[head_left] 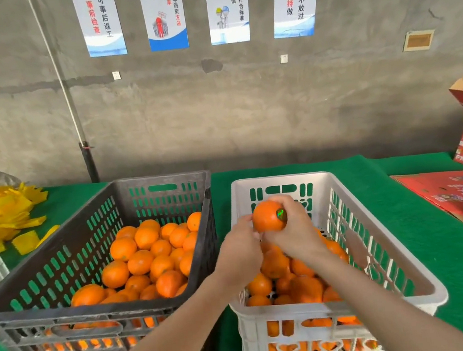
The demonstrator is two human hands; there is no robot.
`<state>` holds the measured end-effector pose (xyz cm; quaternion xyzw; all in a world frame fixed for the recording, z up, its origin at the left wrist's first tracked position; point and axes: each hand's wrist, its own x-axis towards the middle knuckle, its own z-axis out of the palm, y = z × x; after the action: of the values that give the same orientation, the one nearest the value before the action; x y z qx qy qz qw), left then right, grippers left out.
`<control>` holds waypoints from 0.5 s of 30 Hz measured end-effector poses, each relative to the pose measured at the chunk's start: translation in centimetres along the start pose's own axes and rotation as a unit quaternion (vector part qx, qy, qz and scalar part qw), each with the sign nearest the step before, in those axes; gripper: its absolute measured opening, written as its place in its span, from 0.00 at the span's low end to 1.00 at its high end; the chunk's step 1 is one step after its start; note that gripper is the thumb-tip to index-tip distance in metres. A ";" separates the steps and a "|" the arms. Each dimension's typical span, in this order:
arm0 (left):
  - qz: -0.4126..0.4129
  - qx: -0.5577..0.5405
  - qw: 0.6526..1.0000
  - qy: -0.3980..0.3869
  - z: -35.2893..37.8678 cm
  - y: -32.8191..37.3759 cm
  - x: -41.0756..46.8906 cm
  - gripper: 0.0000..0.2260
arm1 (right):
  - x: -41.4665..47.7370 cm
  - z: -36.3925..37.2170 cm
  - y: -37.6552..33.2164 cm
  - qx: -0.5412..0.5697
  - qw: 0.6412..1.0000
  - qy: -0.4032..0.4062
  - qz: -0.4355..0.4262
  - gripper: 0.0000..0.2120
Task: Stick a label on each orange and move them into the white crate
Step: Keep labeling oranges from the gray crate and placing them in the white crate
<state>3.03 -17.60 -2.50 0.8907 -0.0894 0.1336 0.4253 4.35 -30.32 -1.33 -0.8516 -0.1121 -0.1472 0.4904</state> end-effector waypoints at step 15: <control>0.037 0.288 0.930 -0.224 3.1 -3.6 1.6 0.14 | 11.8 6.7 14.8 -0.359 0.913 -0.121 0.154 0.40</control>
<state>6.02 -17.83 -6.51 0.9777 -0.1734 -0.0341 0.1139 21.24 -31.26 -12.18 -0.9882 0.0221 0.0042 0.1513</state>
